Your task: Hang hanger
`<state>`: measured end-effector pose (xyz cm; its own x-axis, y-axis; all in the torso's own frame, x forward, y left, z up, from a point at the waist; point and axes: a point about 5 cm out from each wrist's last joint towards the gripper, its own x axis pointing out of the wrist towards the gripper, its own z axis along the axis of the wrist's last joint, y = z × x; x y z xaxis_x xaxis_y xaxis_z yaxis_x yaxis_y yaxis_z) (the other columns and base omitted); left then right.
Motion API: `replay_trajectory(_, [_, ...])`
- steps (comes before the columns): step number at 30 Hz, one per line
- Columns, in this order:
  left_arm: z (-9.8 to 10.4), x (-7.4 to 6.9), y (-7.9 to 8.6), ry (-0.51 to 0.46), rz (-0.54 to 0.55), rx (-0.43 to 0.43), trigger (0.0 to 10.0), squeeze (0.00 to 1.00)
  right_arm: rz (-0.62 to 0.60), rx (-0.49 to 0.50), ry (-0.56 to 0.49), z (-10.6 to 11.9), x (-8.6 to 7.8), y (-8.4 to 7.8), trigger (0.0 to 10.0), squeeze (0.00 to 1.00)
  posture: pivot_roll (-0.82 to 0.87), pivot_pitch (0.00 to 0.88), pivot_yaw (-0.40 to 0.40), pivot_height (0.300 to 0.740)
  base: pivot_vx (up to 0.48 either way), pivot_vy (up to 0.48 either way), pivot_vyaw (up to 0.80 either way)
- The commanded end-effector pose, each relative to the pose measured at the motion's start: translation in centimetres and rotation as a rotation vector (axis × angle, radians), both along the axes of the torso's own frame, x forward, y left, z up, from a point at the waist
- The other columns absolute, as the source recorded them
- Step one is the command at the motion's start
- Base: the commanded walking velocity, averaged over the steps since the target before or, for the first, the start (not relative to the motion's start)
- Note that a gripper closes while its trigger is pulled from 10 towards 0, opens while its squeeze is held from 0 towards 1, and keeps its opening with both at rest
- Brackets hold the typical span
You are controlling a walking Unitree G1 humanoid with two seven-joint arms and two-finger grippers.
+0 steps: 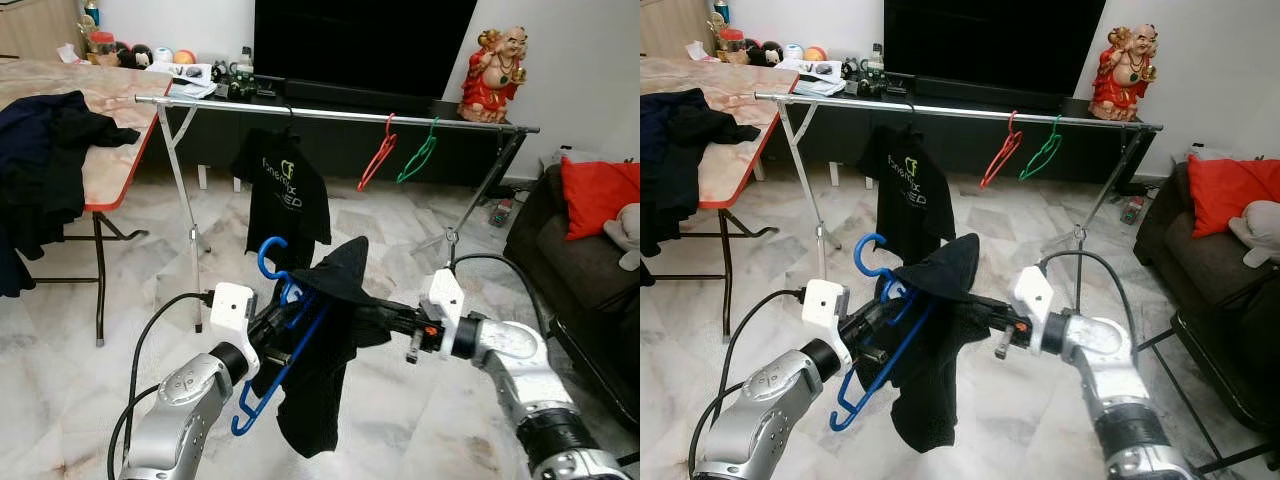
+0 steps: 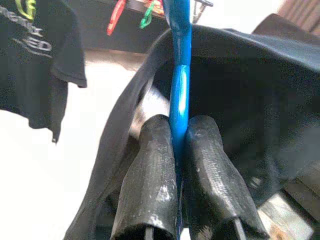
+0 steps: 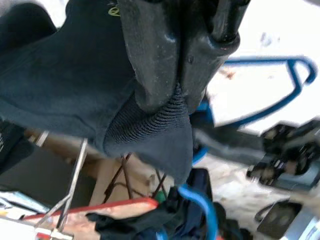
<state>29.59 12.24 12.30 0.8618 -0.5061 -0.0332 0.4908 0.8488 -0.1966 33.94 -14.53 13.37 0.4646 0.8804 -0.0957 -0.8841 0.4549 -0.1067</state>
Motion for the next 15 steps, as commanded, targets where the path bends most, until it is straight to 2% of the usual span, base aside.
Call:
replay_trajectory(1, [0.9, -0.2, -1.0, -0.035, -0.054, -0.021, 10.0, 0.00, -0.014, 0.006, -0.058, 1.3, 0.6, 0.2, 10.0, 0.00, 0.22, 0.000, -0.137, 0.740, 0.000, 0.000, 0.00])
replay_trajectory(7, [0.8, -0.5, -1.4, -0.031, -0.088, -0.030, 10.0, 0.00, -0.003, 0.028, -0.072, 1.5, 0.7, 1.5, 10.0, 0.00, 0.22, 0.000, -0.143, 0.740, 0.000, 0.000, 0.00])
replay_trajectory(13, [0.8, -0.5, -1.4, -0.031, -0.094, -0.035, 10.0, 0.00, 0.093, 0.015, -0.044, 1.0, -0.1, 2.3, 10.0, 0.00, 0.22, 0.000, -0.146, 0.740, 0.000, 0.000, 0.00])
replay_trajectory(14, [0.8, -0.5, -1.5, -0.032, -0.094, -0.039, 10.0, 0.00, 0.105, 0.005, -0.035, 0.8, -0.3, 2.4, 10.0, 0.09, 0.22, 0.000, -0.146, 0.740, 0.000, 0.000, 0.00])
replay_trajectory(15, [0.8, -0.5, -1.5, -0.032, -0.094, -0.039, 10.0, 0.00, 0.105, 0.005, -0.035, 0.8, -0.3, 2.4, 10.0, 0.09, 0.22, 0.000, -0.146, 0.740, 0.000, 0.000, 0.00])
